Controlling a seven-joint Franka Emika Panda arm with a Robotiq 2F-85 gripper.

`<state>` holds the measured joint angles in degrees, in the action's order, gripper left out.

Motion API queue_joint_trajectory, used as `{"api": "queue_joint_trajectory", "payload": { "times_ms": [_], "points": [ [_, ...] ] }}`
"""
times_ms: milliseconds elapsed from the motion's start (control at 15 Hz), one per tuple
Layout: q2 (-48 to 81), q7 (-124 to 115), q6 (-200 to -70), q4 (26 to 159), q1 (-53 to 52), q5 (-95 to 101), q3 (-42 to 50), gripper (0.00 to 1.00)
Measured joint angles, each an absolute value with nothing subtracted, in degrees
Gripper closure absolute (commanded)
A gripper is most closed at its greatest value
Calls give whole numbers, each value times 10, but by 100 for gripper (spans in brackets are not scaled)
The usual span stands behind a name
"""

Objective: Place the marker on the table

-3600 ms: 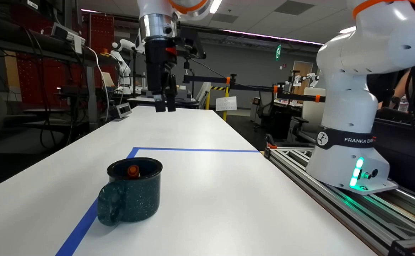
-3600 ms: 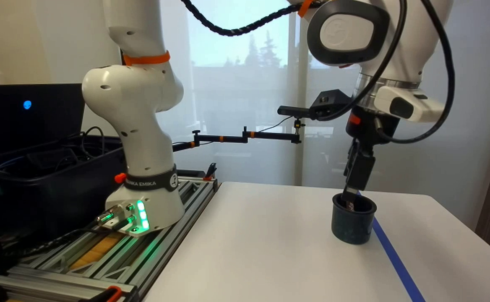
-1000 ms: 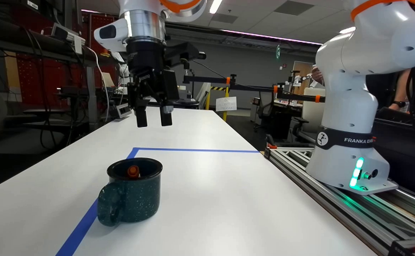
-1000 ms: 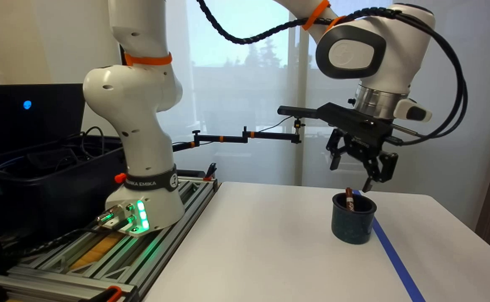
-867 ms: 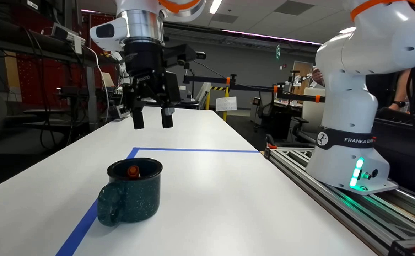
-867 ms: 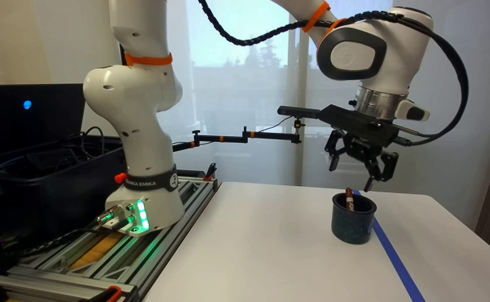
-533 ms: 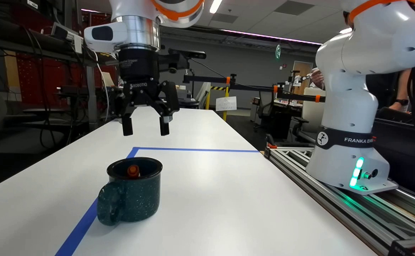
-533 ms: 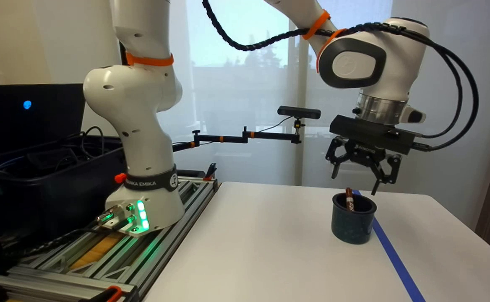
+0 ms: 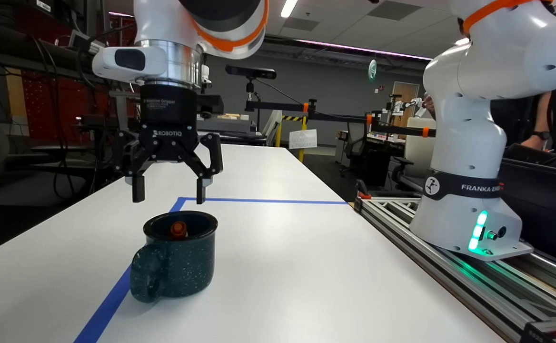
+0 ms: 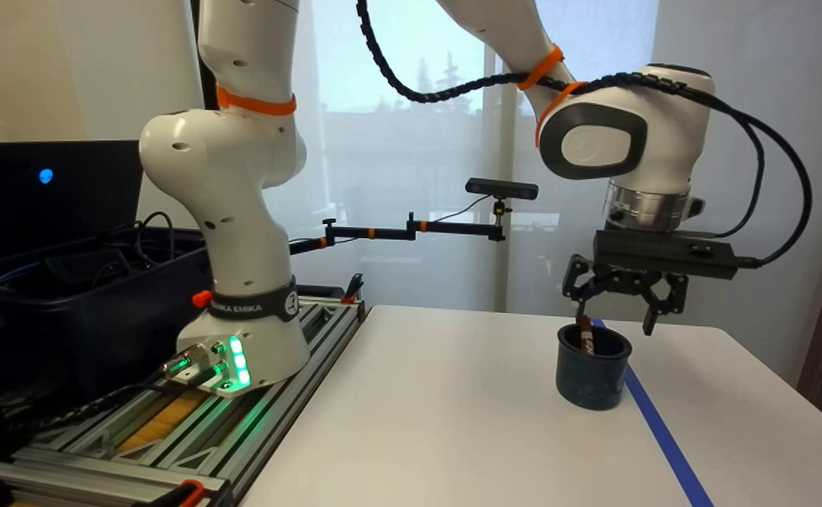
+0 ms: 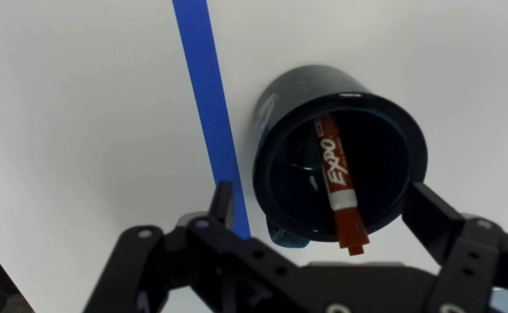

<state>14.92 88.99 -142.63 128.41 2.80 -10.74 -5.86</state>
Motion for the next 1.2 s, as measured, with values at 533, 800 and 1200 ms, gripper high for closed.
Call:
{"api": "queue_joint_trajectory", "payload": {
  "times_ms": [533, 800, 1200],
  "points": [
    [157, 881, -1386, 1258, 24, -101, -75, 1],
    [145, 845, -1338, 1258, 24, -100, -74, 38],
    [142, 832, -1322, 1259, 25, -100, -70, 58]
  ]
}}
